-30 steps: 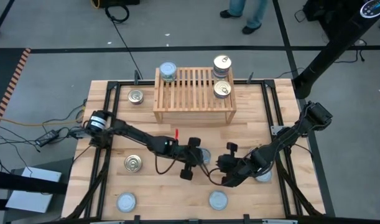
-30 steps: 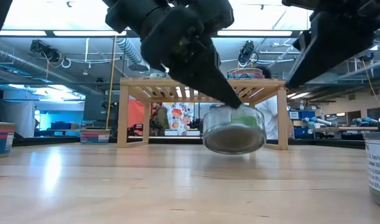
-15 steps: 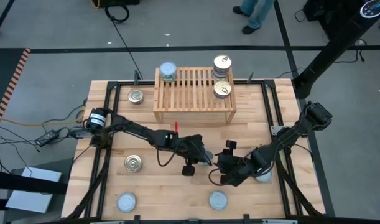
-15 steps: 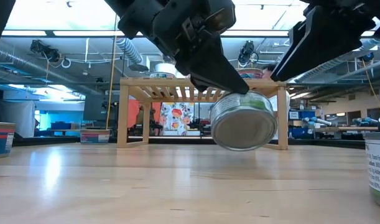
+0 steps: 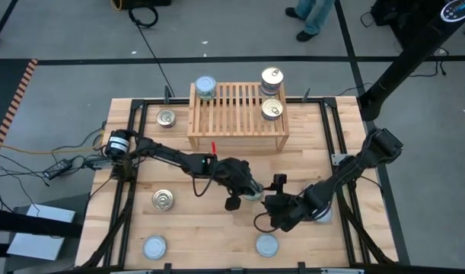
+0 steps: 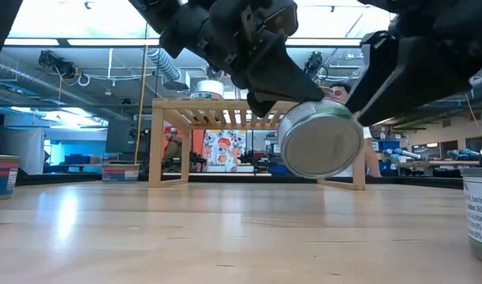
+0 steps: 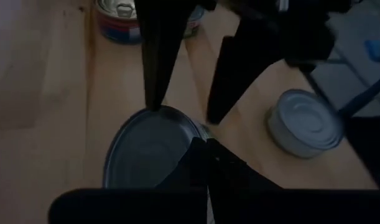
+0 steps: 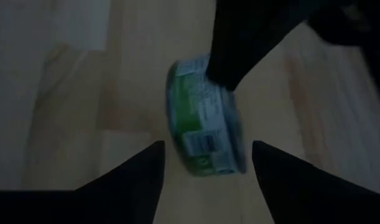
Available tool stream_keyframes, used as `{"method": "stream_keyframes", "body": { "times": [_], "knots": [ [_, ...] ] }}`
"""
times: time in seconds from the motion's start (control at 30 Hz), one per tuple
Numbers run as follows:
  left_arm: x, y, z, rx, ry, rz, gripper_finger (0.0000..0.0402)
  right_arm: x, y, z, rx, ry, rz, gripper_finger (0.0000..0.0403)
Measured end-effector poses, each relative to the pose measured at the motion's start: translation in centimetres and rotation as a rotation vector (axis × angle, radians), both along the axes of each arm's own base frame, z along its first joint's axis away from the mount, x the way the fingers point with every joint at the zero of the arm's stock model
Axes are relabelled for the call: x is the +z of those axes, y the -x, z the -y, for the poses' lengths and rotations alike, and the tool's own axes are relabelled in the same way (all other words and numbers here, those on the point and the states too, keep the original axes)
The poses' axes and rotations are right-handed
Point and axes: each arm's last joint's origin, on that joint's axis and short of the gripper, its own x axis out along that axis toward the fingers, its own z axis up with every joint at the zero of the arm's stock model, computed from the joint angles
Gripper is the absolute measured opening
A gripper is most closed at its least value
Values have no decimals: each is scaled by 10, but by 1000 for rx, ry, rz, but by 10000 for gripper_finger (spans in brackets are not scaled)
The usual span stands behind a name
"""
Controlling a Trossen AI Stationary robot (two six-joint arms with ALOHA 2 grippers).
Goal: Stack canned seafood by type on shelf
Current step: Put the green tuna can on the shelf
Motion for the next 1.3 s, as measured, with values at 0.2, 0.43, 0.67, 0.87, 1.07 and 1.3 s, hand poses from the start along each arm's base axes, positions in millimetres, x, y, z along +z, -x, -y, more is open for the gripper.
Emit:
{"method": "stream_keyframes", "body": {
  "times": [0.2,0.43,0.67,0.87,1.07,1.3],
  "knots": [
    [1,-1,-2,8,31,9,0,0,0,0,-23,45,31,254],
    [6,-3,-2,3,50,57,0,1,-1,0,-17,49,30,242],
    [7,-4,-2,4,58,70,0,1,-2,0,-2,57,40,206],
    [9,-5,-2,0,79,82,0,2,-3,-1,21,68,33,149],
    [11,-3,0,-18,65,92,16,2,-4,-2,33,63,42,148],
    [35,6,9,-98,-54,189,73,3,-5,-1,27,65,46,148]
  ]
}}
